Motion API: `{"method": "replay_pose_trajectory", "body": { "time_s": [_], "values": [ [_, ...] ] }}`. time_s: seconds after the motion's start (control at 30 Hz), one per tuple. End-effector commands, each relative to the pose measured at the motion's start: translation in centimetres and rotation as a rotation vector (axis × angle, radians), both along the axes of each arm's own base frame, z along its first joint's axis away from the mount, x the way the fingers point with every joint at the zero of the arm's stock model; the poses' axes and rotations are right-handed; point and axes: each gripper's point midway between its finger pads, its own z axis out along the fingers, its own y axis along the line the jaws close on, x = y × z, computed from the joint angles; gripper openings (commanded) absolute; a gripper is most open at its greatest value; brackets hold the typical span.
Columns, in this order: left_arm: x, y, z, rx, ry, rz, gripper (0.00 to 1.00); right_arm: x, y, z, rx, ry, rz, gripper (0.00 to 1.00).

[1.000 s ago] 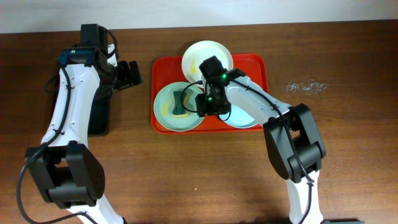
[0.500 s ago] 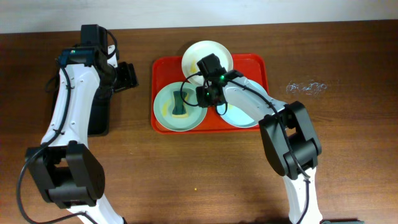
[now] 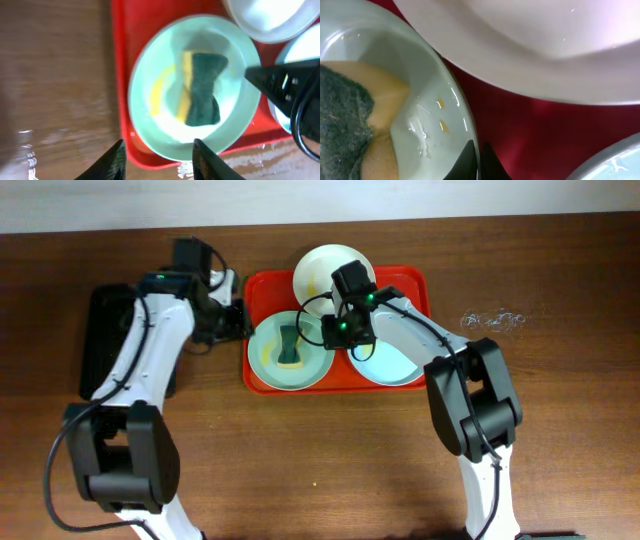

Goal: Clean dirty plates on tray and stack at the side
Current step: 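Scrub the left mint plate with the sponge in the left gripper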

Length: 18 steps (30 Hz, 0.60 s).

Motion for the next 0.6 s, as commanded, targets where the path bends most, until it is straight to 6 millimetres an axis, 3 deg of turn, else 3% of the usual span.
{"method": "replay_pose_trajectory", "body": {
  "time_s": [0.0,0.07,0.1,0.23,0.37,0.43,0.57],
  "values": [
    [0.0,-1.4,-0.9,-0.026,-0.025,-0.051,0.35,-1.4,-1.0,-3.1,-0.043,0.078,-0.008,0.04],
    [1.0,-1.2,-1.3,-0.03,-0.052,0.013,0.38,-1.4,-1.0,-3.2,-0.043,0.079,-0.009,0.04],
    [1.3,-1.4,-1.6,-0.034,-0.066,0.016,0.45,-1.4,-1.0,-3.1,-0.043,0.078,-0.008,0.04],
    [1.0,-4.4,-3.3,-0.045,-0.106,-0.053,0.5,-1.4,-1.0,-3.1,-0.04,0.08,-0.007,0.04],
    [1.1,-7.3,-4.3,-0.07,-0.144,-0.07,0.48,-1.4,-1.0,-3.1,-0.04,0.081,-0.007,0.04],
    [1.4,-8.3,-5.7,-0.064,-0.142,-0.09,0.45,-1.5,-1.0,-3.1,-0.041,0.084,-0.007,0.04],
    [1.3,-8.4,-8.6,-0.036,-0.099,-0.092,0.44,-1.8,-1.1,-3.3,-0.048,0.098,-0.008,0.04]
  ]
}}
